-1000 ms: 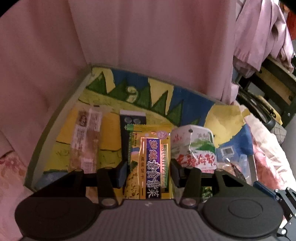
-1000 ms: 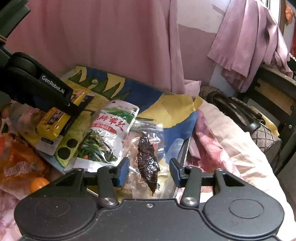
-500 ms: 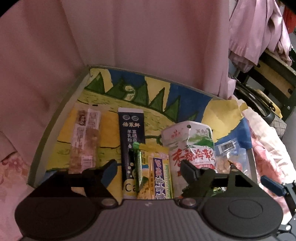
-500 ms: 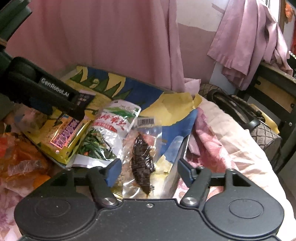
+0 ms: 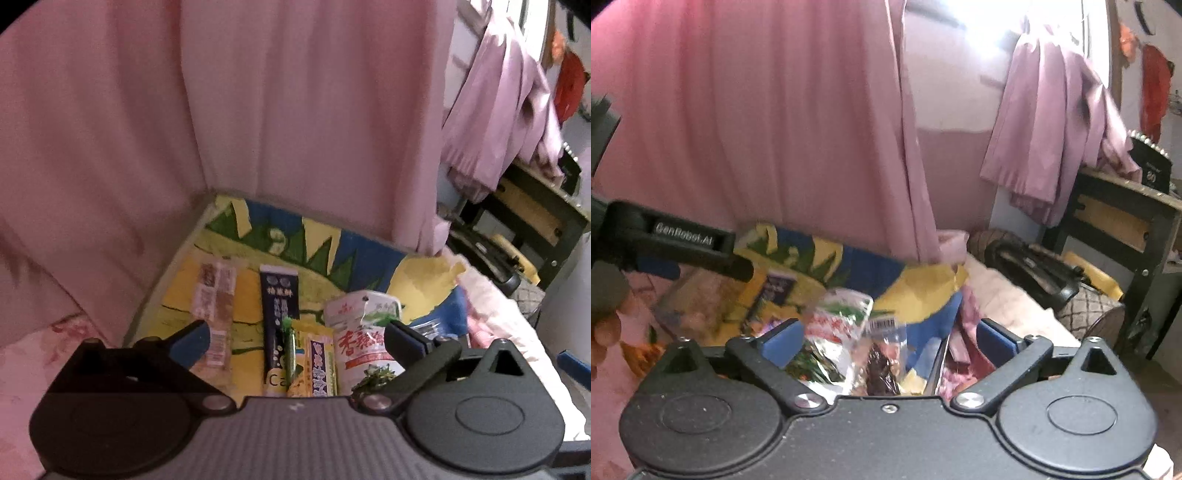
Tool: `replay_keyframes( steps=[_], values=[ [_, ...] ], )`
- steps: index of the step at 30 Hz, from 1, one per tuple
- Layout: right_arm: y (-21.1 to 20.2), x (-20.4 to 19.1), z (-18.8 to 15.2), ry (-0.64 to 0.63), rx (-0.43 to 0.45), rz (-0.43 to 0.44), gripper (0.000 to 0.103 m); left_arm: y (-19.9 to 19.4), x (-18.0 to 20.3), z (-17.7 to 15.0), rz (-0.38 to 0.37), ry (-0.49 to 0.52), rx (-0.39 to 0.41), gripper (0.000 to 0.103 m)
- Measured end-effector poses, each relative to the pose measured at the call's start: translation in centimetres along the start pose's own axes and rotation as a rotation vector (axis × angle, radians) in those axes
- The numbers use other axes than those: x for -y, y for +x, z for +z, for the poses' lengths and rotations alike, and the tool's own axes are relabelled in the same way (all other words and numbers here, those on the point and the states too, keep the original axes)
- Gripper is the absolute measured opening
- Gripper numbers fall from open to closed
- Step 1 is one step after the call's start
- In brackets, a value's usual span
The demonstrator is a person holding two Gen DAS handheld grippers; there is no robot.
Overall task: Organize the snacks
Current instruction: 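Carry the candy bar and jerky pack into the tray and open both grippers, then withdraw both tools from the tray toward the green stick and mandarin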
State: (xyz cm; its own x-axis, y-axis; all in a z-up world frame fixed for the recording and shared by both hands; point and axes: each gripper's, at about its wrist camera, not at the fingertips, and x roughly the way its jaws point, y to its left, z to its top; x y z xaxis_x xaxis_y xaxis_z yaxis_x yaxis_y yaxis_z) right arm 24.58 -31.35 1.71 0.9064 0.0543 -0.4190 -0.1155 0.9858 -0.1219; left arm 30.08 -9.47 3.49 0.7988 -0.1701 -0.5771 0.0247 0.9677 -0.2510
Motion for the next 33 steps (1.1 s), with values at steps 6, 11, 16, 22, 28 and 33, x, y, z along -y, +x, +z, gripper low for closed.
replay_keyframes(
  steps=[6, 11, 16, 22, 28, 33],
  values=[
    [-4.1, -1.0, 0.9, -0.023, 0.065, -0.011, 0.102, -5.1, -0.7, -1.0, 0.039, 0.113, 0.070, 0.102],
    [-7.2, -2.2, 0.8, -0.057, 0.098, 0.003, 0.102, -9.6, -2.5, -2.6, 0.046, 0.167, 0.104, 0.103],
    [-9.5, -3.8, 0.4, -0.103, 0.114, 0.046, 0.102, -12.8, -4.5, -4.2, 0.059, 0.170, 0.081, 0.103],
    [-12.0, -6.6, -0.9, -0.181, 0.108, 0.122, 0.102, -14.6, -6.2, -6.1, 0.081, 0.189, 0.022, 0.103],
    [-13.6, -8.9, -2.8, -0.220, 0.055, 0.196, 0.102, -15.7, -7.2, -8.3, 0.085, 0.221, -0.038, 0.103],
    [-14.1, -10.0, -3.8, -0.232, 0.008, 0.234, 0.102, -15.9, -7.7, -10.5, 0.100, 0.242, -0.103, 0.103]
  ],
)
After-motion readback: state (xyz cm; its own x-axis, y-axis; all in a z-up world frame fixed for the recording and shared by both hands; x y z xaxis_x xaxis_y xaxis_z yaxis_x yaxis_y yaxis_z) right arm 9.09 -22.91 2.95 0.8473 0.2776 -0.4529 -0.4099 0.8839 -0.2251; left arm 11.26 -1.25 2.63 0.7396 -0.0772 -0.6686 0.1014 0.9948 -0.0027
